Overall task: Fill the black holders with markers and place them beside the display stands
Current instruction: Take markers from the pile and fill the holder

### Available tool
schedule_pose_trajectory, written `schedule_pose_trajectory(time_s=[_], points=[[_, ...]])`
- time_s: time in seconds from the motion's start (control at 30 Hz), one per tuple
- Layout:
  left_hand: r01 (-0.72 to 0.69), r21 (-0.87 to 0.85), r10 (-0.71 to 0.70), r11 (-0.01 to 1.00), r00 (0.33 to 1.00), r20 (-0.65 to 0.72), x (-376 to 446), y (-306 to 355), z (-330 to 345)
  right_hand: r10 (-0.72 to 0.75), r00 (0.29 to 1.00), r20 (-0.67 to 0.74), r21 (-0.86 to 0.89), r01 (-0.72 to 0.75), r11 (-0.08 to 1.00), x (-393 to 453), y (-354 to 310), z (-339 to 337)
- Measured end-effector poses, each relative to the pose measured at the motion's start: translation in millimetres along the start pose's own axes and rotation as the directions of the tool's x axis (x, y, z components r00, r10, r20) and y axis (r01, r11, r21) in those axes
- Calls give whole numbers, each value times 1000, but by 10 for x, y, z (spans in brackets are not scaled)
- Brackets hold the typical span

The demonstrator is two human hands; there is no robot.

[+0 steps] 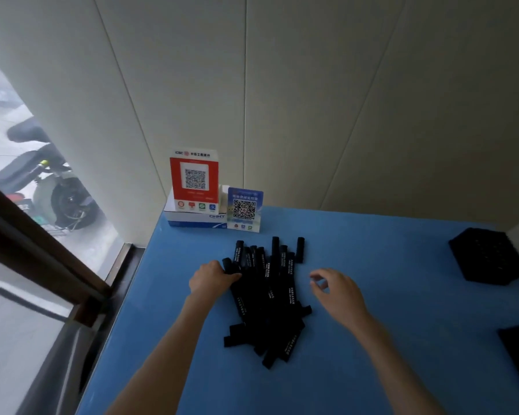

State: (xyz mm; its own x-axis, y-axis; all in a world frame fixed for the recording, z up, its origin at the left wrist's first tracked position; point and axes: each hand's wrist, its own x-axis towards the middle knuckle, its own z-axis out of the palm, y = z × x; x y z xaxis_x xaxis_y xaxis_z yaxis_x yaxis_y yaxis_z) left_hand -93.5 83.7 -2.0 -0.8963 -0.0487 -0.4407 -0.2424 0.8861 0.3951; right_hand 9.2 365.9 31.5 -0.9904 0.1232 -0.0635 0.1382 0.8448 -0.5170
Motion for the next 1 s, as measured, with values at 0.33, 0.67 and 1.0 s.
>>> schedule_pose_trajectory(time_s=[0.33, 0.67, 1.0], points=[[-26, 163, 24, 986, 1000, 12, 166, 34, 46, 85, 996, -13, -10, -85, 996, -61, 137, 21], [-100, -205, 94, 974, 995, -43, 263, 74, 9, 95, 995, -9, -14, -95, 995, -90, 247, 2], [-58, 40, 60, 998, 997, -54, 388, 254, -34, 94, 996, -9, 5, -94, 996, -18, 235, 25]])
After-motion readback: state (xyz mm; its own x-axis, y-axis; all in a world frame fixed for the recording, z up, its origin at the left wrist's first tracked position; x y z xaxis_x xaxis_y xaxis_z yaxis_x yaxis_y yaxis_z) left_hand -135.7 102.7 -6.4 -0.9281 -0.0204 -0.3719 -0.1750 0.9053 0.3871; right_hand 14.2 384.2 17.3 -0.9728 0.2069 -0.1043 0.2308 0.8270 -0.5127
